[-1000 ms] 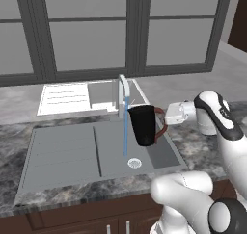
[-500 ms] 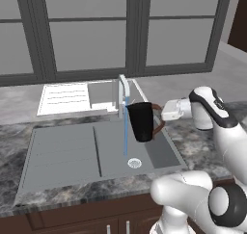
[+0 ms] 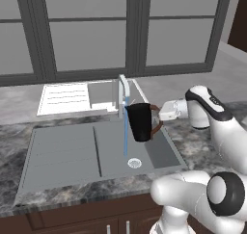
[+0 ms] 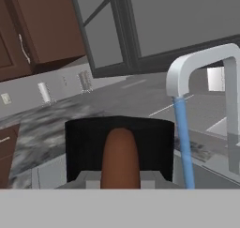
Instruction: Turn on the sink faucet and place the jug under the water for a few seconds to fill it up.
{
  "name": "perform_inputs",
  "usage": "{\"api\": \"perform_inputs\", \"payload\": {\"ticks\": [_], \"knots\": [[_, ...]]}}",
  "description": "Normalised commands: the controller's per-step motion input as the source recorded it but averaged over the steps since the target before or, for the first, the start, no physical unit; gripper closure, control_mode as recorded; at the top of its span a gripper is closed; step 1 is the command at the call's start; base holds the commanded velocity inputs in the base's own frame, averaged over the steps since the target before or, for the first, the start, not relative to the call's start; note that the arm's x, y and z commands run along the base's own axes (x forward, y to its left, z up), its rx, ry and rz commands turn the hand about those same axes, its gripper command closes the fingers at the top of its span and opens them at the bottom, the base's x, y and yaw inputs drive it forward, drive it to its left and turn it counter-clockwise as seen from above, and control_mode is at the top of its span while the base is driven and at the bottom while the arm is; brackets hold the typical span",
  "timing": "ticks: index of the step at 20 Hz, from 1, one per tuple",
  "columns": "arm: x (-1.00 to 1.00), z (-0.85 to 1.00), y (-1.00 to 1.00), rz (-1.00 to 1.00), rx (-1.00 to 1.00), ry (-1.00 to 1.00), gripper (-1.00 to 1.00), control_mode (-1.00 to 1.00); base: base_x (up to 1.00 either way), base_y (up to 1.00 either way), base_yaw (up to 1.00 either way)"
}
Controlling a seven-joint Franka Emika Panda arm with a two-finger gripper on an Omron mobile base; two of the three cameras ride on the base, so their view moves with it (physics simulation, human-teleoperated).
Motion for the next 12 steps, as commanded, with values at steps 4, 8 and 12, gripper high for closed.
{"api": "perform_inputs", "payload": {"ticks": [4,8,12], "knots": [[0.09,-0.18,0.12,-0.02,0.0,0.0,1.0,-1.0,0.0,0.0,0.0],[0.12,-0.11,0.14,-0.02,0.0,-0.03,1.0,-1.0,0.0,0.0,0.0],[0.11,-0.11,0.09,-0.03,0.0,-0.06,1.0,-1.0,0.0,0.0,0.0]]}}
